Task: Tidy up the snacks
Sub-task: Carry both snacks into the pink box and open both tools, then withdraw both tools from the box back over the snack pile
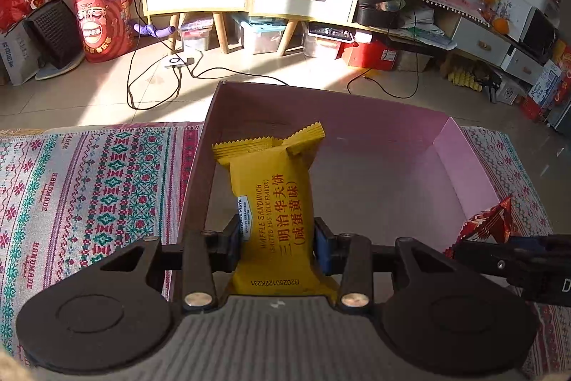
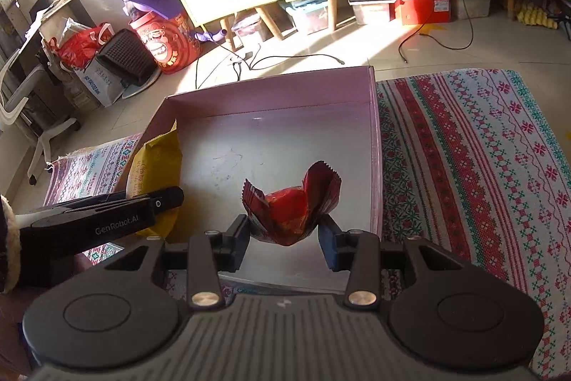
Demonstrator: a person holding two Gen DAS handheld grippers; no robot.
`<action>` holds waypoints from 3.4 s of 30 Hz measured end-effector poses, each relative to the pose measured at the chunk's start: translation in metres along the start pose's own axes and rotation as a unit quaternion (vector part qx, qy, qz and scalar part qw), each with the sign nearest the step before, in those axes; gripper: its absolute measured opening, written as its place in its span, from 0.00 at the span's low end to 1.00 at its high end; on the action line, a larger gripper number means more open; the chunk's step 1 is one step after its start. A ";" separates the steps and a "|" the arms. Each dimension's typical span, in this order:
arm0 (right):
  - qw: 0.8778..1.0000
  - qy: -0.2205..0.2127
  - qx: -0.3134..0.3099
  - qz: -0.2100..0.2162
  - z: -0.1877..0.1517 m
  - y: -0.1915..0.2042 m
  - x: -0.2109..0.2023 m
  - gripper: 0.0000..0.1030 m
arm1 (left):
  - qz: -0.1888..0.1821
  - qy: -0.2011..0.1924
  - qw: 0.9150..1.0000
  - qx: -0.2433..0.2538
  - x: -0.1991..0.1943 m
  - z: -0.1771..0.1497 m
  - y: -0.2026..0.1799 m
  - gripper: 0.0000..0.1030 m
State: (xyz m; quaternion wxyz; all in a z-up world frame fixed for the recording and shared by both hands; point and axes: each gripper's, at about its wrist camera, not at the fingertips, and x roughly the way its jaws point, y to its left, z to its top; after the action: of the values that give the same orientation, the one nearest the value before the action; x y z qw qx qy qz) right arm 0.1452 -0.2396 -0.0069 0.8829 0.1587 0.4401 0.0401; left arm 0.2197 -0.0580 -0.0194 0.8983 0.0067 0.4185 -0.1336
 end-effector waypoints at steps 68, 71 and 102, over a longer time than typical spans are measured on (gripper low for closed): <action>0.988 -0.066 -0.136 0.004 -0.093 0.047 -0.108 0.99 | -0.034 -0.016 0.999 -0.006 -0.163 -0.112 0.030 1.00; 0.988 -0.070 -0.140 0.002 -0.099 0.045 -0.110 0.99 | -0.033 -0.019 0.999 -0.006 -0.166 -0.120 0.033 1.00; 0.981 -0.011 -0.194 -0.023 -0.144 0.018 -0.095 0.97 | -0.083 0.019 0.996 0.023 -0.148 -0.167 0.022 0.95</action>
State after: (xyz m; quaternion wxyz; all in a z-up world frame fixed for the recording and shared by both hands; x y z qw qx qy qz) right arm -0.0253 -0.2070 -0.0090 0.9025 -0.0258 0.4174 0.1027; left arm 0.0086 0.0187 -0.0183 0.8755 -0.0049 0.4314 -0.2176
